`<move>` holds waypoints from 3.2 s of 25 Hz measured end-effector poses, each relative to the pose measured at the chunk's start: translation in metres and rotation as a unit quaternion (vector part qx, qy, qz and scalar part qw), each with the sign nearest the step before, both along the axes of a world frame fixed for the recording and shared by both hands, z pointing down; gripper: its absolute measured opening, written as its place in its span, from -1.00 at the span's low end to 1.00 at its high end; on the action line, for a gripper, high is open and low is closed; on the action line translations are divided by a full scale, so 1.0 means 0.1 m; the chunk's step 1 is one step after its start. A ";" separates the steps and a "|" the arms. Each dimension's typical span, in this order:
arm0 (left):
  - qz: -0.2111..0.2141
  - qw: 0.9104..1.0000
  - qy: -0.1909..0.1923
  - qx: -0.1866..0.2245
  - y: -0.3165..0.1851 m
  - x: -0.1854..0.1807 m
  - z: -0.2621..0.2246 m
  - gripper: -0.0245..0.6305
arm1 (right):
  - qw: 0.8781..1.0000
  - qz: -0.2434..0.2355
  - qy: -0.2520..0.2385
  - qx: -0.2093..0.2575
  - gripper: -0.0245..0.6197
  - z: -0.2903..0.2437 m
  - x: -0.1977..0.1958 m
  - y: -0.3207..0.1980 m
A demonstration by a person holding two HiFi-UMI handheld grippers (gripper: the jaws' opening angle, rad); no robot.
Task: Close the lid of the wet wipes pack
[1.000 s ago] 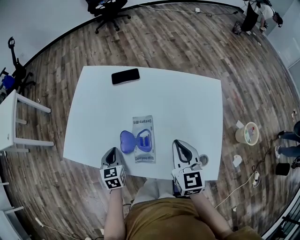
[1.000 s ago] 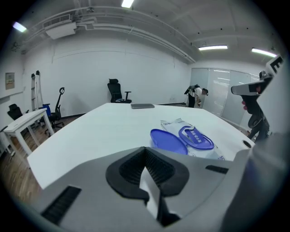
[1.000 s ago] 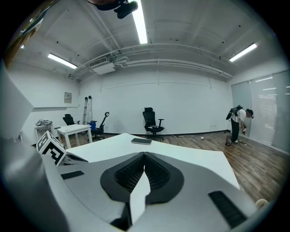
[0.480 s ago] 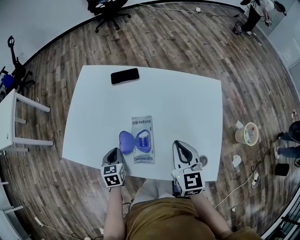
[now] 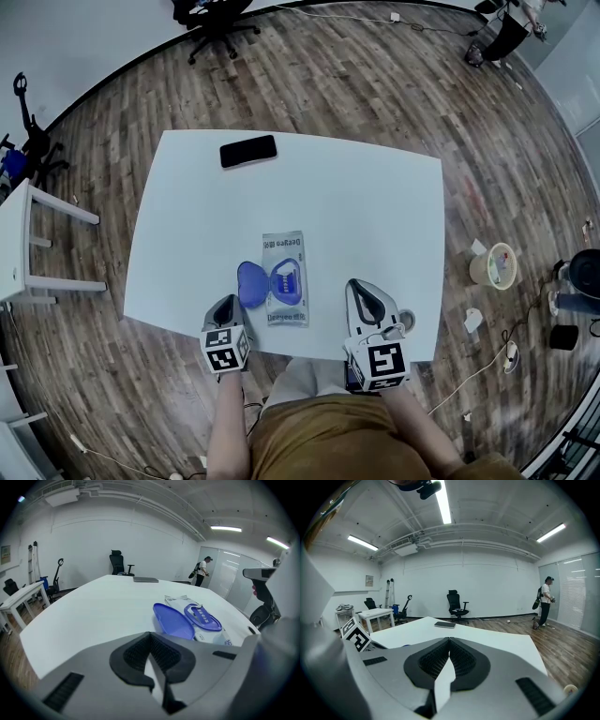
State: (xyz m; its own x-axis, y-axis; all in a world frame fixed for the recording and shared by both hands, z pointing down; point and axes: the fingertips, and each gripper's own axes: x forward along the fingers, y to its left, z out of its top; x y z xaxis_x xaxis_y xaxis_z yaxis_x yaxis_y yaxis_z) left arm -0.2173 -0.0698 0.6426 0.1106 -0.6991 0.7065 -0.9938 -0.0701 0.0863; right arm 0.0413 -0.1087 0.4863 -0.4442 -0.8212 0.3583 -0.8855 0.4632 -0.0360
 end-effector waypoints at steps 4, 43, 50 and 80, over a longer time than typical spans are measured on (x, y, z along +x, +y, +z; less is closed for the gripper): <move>0.002 1.000 0.004 0.008 -0.01 0.02 -0.04 -0.91 | 1.000 0.001 0.000 0.000 -0.89 0.00 0.02 0.00; 0.082 0.992 0.051 0.078 -0.20 0.47 -0.57 -0.91 | 1.000 -0.004 0.002 -0.001 -0.89 0.00 -0.11 0.05; 0.098 0.990 0.057 0.081 -0.24 0.62 -0.59 -0.91 | 1.000 -0.002 0.003 -0.003 -0.89 0.01 -0.07 0.05; 0.148 0.984 0.058 0.074 -0.35 1.01 -0.58 -0.91 | 1.000 0.005 0.007 -0.012 -0.90 0.10 -0.01 -0.02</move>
State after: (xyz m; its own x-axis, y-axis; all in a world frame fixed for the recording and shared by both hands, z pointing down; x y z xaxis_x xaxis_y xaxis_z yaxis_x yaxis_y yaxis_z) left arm -0.1163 -0.1051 0.5845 0.3999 -0.7174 0.5704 -0.9115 -0.3763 0.1658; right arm 0.0401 -0.1109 0.4965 -0.4307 -0.8171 0.3833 -0.8908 0.4531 -0.0350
